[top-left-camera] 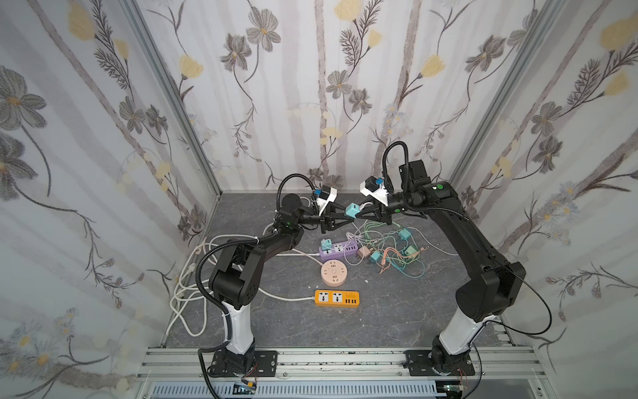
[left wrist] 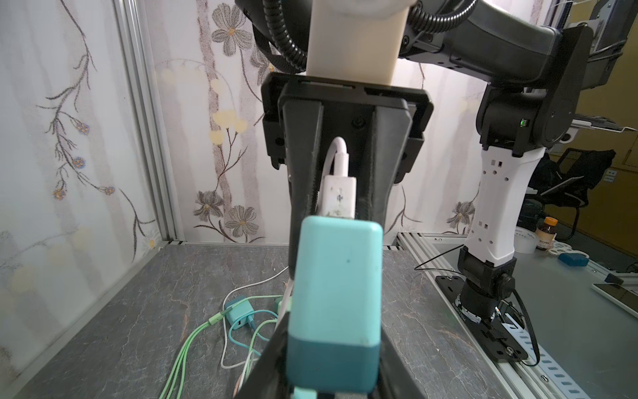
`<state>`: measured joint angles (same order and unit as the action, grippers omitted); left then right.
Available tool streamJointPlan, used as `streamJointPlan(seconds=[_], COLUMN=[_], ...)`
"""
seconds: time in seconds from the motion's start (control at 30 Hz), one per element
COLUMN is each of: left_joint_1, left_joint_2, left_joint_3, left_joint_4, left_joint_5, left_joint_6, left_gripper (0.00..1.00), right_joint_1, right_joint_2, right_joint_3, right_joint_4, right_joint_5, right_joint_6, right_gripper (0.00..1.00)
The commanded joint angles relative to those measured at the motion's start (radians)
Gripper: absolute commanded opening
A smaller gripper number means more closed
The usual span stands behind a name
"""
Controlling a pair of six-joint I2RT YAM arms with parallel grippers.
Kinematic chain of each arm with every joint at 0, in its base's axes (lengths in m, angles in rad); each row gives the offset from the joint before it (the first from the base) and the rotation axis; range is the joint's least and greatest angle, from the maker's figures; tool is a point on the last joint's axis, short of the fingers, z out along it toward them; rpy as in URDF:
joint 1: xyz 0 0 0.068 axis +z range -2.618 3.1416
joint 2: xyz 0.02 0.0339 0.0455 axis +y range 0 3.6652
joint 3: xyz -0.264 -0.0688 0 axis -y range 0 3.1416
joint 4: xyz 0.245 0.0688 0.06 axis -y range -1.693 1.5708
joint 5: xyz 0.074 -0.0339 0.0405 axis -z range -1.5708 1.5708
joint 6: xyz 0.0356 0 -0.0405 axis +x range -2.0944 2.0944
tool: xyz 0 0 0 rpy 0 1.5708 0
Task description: Insert the plug
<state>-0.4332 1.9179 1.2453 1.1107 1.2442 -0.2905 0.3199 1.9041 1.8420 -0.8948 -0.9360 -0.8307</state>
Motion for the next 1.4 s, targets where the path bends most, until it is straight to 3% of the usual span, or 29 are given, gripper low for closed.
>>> streamJointPlan(seconds=[0.0, 0.17, 0.3, 0.33, 0.43, 0.47, 0.67, 0.93, 1.13, 1.37], left_joint_1=[0.002, 0.002, 0.002, 0.002, 0.004, 0.004, -0.005, -0.025, -0.029, -0.029], left_joint_2=[0.007, 0.011, 0.007, 0.007, -0.006, -0.015, -0.102, -0.115, -0.114, -0.093], left_joint_3=[0.011, 0.014, 0.009, 0.007, -0.007, -0.014, 0.002, 0.017, 0.008, 0.005], left_joint_4=[0.08, 0.103, 0.102, 0.098, 0.032, -0.034, -0.585, -0.614, -0.569, -0.481], left_joint_5=[0.005, 0.005, 0.002, -0.001, -0.018, -0.026, -0.09, -0.068, -0.058, -0.051], left_joint_6=[-0.045, -0.062, -0.055, -0.05, 0.012, 0.063, 0.521, 0.544, 0.515, 0.447], left_gripper=[0.41, 0.39, 0.11, 0.01, 0.0, 0.0, 0.0, 0.0, 0.0, 0.0], right_joint_1=[0.001, 0.003, 0.003, 0.002, -0.002, -0.001, -0.005, 0.05, 0.055, 0.049], right_joint_2=[0.004, 0.006, 0.008, 0.005, -0.018, -0.031, -0.082, 0.022, 0.15, 0.173], right_joint_3=[-0.001, -0.004, -0.006, -0.006, -0.007, -0.007, 0.044, 0.178, 0.347, 0.354], right_joint_4=[0.021, 0.02, 0.021, 0.019, 0.0, -0.012, -0.134, -0.189, -0.347, -0.434], right_joint_5=[-0.036, -0.031, -0.032, -0.028, 0.023, 0.057, 0.24, 0.236, 0.178, 0.13], right_joint_6=[0.004, 0.007, 0.01, 0.011, 0.009, 0.008, -0.007, -0.025, -0.101, -0.14], right_gripper=[0.13, 0.13, 0.14, 0.18, 0.52, 0.59, 0.74, 0.75, 0.66, 0.56])
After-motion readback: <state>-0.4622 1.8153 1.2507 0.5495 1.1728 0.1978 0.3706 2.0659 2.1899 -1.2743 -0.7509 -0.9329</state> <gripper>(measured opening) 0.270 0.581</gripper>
